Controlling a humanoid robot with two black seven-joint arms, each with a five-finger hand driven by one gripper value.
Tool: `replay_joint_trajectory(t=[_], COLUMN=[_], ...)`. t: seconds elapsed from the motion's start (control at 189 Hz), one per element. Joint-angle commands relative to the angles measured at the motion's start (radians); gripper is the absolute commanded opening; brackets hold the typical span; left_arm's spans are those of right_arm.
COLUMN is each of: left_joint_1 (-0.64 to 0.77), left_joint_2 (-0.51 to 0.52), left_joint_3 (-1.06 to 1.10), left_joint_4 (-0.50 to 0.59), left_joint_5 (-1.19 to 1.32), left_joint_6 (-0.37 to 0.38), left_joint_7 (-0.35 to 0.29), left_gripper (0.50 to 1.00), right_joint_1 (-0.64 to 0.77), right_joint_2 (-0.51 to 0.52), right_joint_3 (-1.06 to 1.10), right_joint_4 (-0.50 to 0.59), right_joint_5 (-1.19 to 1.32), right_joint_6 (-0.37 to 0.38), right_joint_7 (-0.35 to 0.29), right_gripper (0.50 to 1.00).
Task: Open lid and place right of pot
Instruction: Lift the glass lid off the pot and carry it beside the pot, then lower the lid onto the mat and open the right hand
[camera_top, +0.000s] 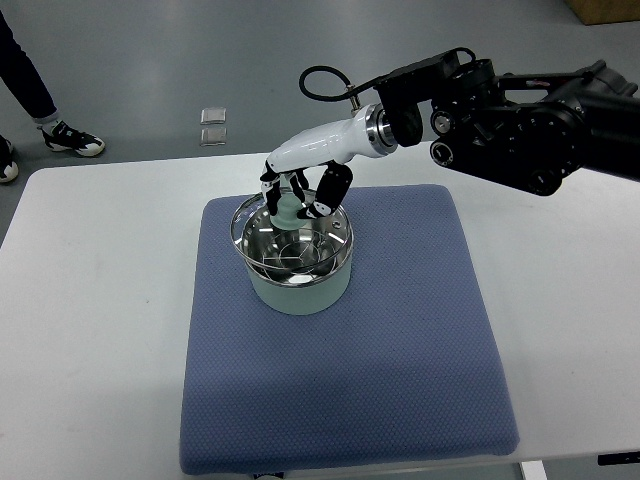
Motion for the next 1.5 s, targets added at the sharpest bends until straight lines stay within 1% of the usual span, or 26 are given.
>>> replay_joint_trajectory(t=[0.0,0.106,0.253,0.37,0.385,0.507,0.565,0.628,0.634,0.729,0.871,1.067,1.283,1.294,1.299,1.304,1.31,1.315,1.32,1.325,1.331,1.336,1.341,1.394,1.399,1.494], left_joint_1=[0.0,0.0,0.0,0.0,0.0,0.0,0.0,0.0,0.0,0.0,0.0,0.0,0.0,0.0,0.0,0.0,0.0,0.0,0.0,0.0,0.0,0.0,0.0,0.0,0.0,0.0], left_joint_2=[0.0,0.0,0.0,0.0,0.0,0.0,0.0,0.0,0.0,0.0,0.0,0.0,0.0,0.0,0.0,0.0,0.0,0.0,0.0,0.0,0.0,0.0,0.0,0.0,0.0,0.0], left_joint_3=[0.0,0.0,0.0,0.0,0.0,0.0,0.0,0.0,0.0,0.0,0.0,0.0,0.0,0.0,0.0,0.0,0.0,0.0,0.0,0.0,0.0,0.0,0.0,0.0,0.0,0.0], left_joint_4=[0.0,0.0,0.0,0.0,0.0,0.0,0.0,0.0,0.0,0.0,0.0,0.0,0.0,0.0,0.0,0.0,0.0,0.0,0.0,0.0,0.0,0.0,0.0,0.0,0.0,0.0], left_joint_5=[0.0,0.0,0.0,0.0,0.0,0.0,0.0,0.0,0.0,0.0,0.0,0.0,0.0,0.0,0.0,0.0,0.0,0.0,0.0,0.0,0.0,0.0,0.0,0.0,0.0,0.0], left_joint_6=[0.0,0.0,0.0,0.0,0.0,0.0,0.0,0.0,0.0,0.0,0.0,0.0,0.0,0.0,0.0,0.0,0.0,0.0,0.0,0.0,0.0,0.0,0.0,0.0,0.0,0.0], left_joint_7=[0.0,0.0,0.0,0.0,0.0,0.0,0.0,-0.002,0.0,0.0,0.0,0.0,0.0,0.0,0.0,0.0,0.0,0.0,0.0,0.0,0.0,0.0,0.0,0.0,0.0,-0.002], left_gripper=[1.0,1.0,1.0,1.0,1.0,1.0,1.0,1.0,1.0,1.0,1.0,1.0,1.0,1.0,1.0,1.0,1.0,1.0,1.0,1.0,1.0,1.0,1.0,1.0,1.0,1.0], right_joint_1=[0.026,0.058,0.057,0.039,-0.004,-0.038,-0.098,-0.106,-0.136,-0.188,-0.224,-0.299,-0.342,-0.343,-0.345,-0.345,-0.345,-0.345,-0.345,-0.345,-0.345,-0.345,-0.346,-0.346,-0.351,-0.357], right_joint_2=[-0.055,-0.157,-0.286,-0.324,-0.355,-0.388,-0.427,-0.428,-0.439,-0.441,-0.436,-0.378,-0.335,-0.333,-0.332,-0.332,-0.332,-0.332,-0.33,-0.33,-0.33,-0.33,-0.329,-0.329,-0.323,-0.324], right_joint_3=[0.001,0.002,0.002,0.005,0.007,0.007,0.007,0.007,0.007,0.007,0.008,0.007,0.007,0.007,0.007,0.007,0.007,0.007,0.007,0.007,0.007,0.007,0.007,0.007,0.008,0.007], right_joint_4=[0.035,0.089,0.148,0.155,0.155,0.155,0.155,0.155,0.153,0.144,0.139,0.113,0.101,0.099,0.099,0.099,0.099,0.099,0.098,0.098,0.096,0.096,0.096,0.096,0.095,0.093], right_joint_5=[0.004,0.004,0.003,0.001,-0.005,-0.009,-0.011,-0.011,-0.012,-0.014,-0.019,-0.022,-0.025,-0.025,-0.025,-0.025,-0.025,-0.025,-0.025,-0.025,-0.025,-0.025,-0.025,-0.025,-0.017,-0.015], right_joint_6=[0.01,0.031,0.03,0.022,0.008,-0.01,-0.035,-0.038,-0.059,-0.093,-0.11,-0.161,-0.17,-0.17,-0.171,-0.171,-0.173,-0.173,-0.174,-0.174,-0.176,-0.176,-0.179,-0.179,-0.2,-0.214], right_joint_7=[0.003,0.026,0.026,0.026,0.026,0.026,0.027,0.027,0.027,0.027,0.027,0.022,0.015,0.016,0.016,0.016,0.016,0.016,0.015,0.015,0.016,0.016,0.016,0.016,0.016,0.016], right_gripper=[0.5,0.5,0.5,0.5,0.5,0.5,0.5,0.5,0.5,0.5,0.5,0.5,0.502,0.523,0.547,0.547,0.576,0.576,0.608,0.609,0.645,0.646,0.698,0.699,0.923,0.93])
